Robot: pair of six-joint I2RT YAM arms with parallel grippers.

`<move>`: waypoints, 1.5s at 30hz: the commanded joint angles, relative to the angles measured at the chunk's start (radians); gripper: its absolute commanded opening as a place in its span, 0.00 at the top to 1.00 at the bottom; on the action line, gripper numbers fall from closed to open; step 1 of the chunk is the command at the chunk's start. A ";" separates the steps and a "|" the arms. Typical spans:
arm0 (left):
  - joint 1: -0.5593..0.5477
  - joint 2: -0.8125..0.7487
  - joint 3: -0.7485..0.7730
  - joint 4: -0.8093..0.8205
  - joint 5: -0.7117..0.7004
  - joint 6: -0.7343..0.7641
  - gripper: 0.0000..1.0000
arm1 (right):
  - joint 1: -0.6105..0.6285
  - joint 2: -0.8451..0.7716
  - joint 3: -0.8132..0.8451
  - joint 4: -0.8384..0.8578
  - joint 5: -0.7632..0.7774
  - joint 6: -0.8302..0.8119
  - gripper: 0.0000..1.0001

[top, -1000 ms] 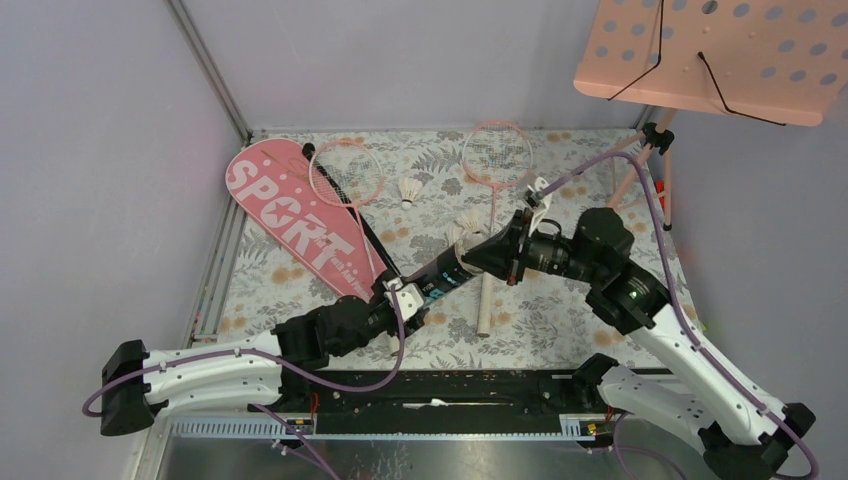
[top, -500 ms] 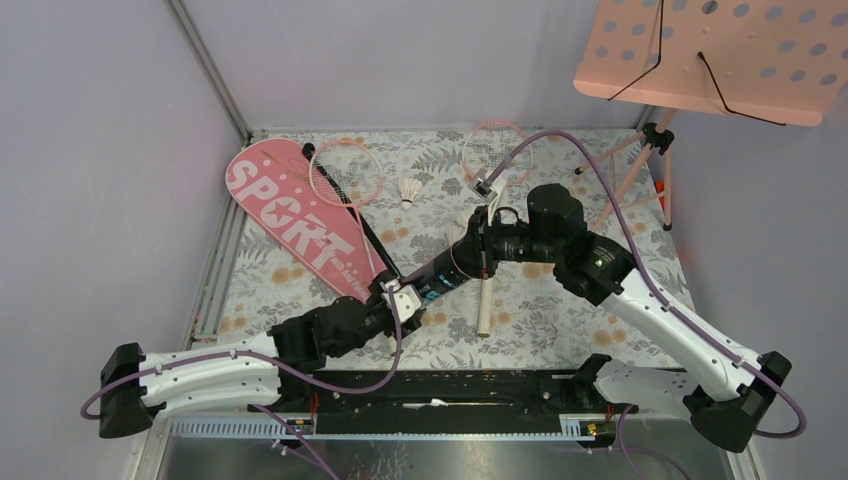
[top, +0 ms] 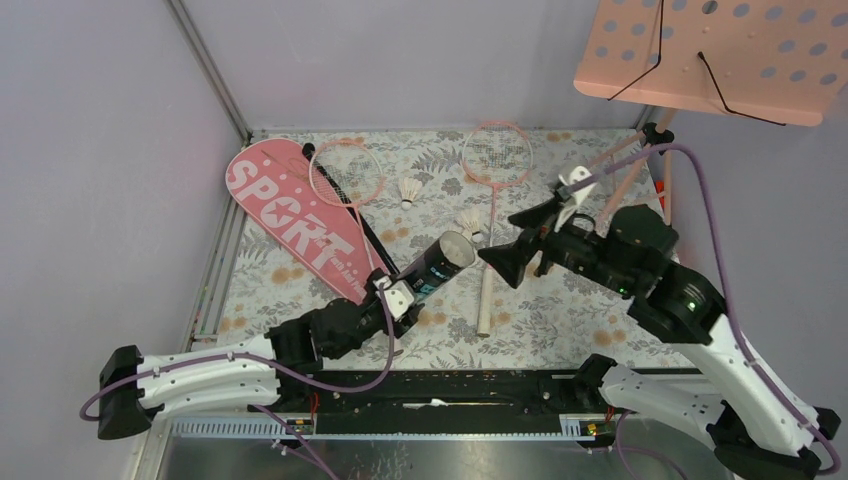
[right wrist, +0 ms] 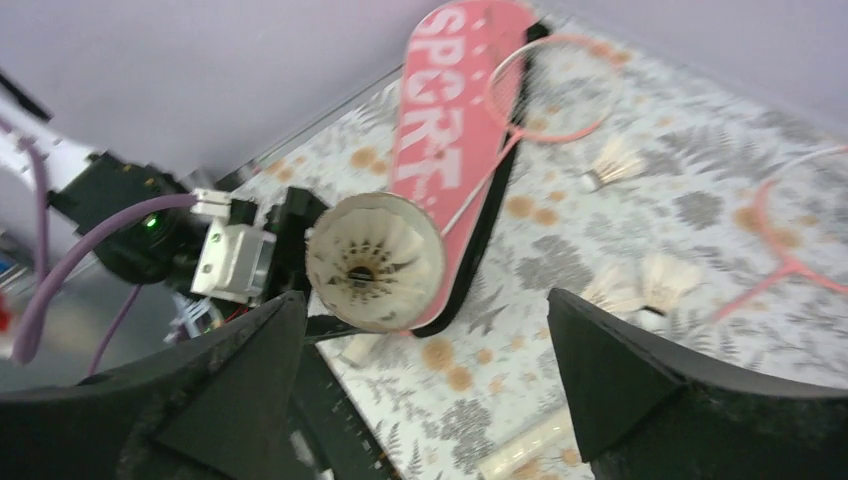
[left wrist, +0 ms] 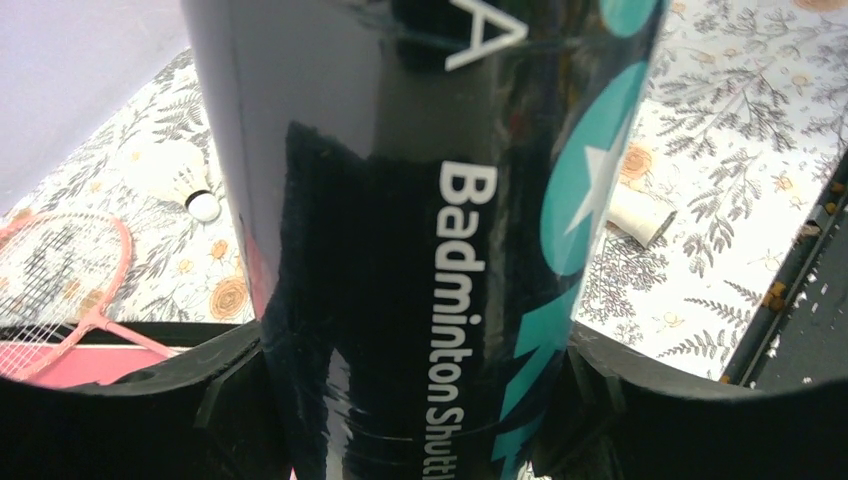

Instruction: Pack up the badminton gear

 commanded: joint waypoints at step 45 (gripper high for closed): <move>-0.001 -0.195 0.021 0.001 -0.747 -0.277 0.84 | -0.299 1.151 0.308 -0.065 -0.146 -0.194 0.76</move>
